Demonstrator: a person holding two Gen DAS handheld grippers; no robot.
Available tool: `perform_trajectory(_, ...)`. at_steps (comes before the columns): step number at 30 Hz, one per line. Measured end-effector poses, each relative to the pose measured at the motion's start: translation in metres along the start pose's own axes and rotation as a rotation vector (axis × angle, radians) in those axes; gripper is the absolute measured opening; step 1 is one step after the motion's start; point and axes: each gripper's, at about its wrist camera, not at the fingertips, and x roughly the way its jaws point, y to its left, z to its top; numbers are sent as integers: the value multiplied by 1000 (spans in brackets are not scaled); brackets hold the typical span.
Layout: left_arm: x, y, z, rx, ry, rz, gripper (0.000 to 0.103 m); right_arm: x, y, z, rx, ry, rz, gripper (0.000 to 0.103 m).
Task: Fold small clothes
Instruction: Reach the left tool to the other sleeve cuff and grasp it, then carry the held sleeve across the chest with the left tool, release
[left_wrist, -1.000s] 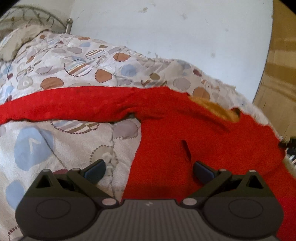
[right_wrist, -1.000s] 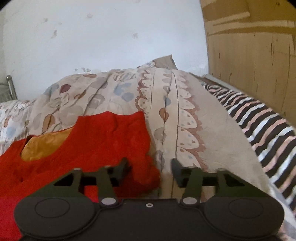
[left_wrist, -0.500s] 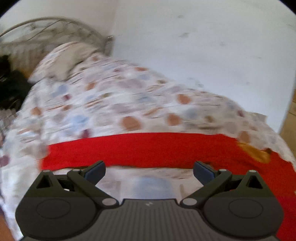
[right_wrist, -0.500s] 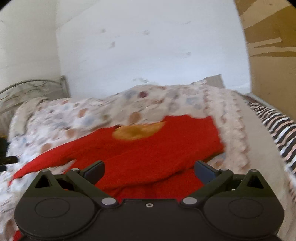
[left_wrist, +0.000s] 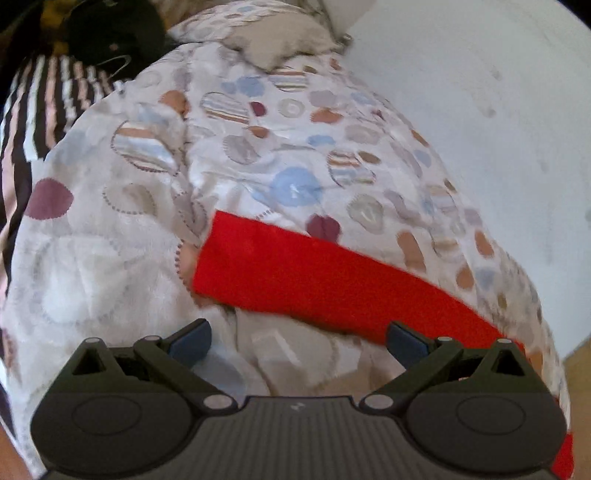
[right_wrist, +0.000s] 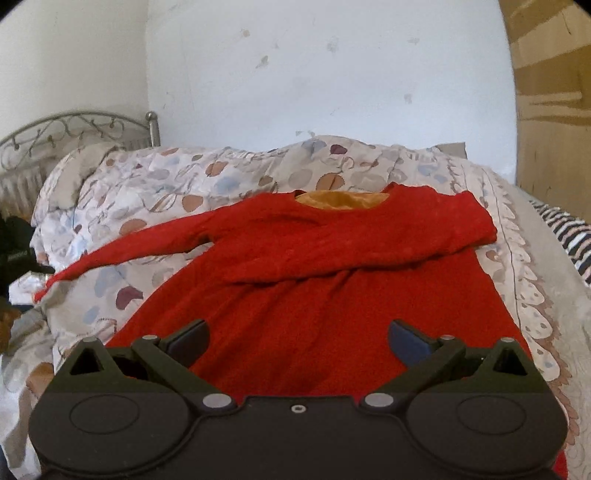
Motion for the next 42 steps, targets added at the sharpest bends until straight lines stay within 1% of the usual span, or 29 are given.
perform_trajectory(2,7,4,5,-56,-23,12,102,3,3,0,-33,12,6,103)
perform_trajectory(4,11,11,8,-123,-55,37,94,4,3,-2,-53,27,15,103)
perform_trajectory(5,13,14,9,-156,-70,57,86,5,3,-3,-56,36,16,103)
perform_trajectory(6,15,17,11,-180,-81,73,74,6,3,-3,-56,43,15,103)
perform_trajectory(7,17,18,12,-193,-92,95,68,8,2,-4,-52,50,12,103)
perform_trajectory(8,19,19,14,-205,-102,119,54,10,2,-6,-48,58,10,103)
perform_trajectory(9,22,21,14,-214,-111,138,36,12,1,-7,-44,66,7,103)
perform_trajectory(11,25,24,16,-223,-121,151,17,15,2,-10,-45,80,4,103)
perform_trajectory(12,26,25,16,-218,-133,150,14,16,3,-11,-51,84,4,103)
perform_trajectory(13,24,23,16,-207,-152,151,13,16,4,-12,-57,84,4,103)
perform_trajectory(16,14,7,18,-124,-233,140,11,15,5,-12,-68,82,15,103)
perform_trajectory(19,0,-20,29,-16,-310,87,10,14,3,-12,-58,76,24,103)
perform_trajectory(22,-15,-62,45,117,-364,-6,10,11,-1,-12,-34,62,33,103)
perform_trajectory(25,-37,-113,53,260,-429,-131,10,6,-6,-11,-1,32,34,103)
perform_trajectory(28,-61,-173,47,400,-463,-274,10,-5,-13,-9,45,-20,26,103)
perform_trajectory(31,-77,-222,31,505,-459,-385,10,-16,-22,-6,94,-62,18,103)
perform_trajectory(35,-90,-283,-6,614,-402,-524,9,-35,-40,-2,124,-109,-17,103)
perform_trajectory(39,-94,-332,-53,701,-329,-645,9,-56,-63,-2,134,-137,-101,103)
perform_trajectory(42,-90,-355,-90,718,-248,-717,9,-71,-83,-5,118,-155,-191,103)
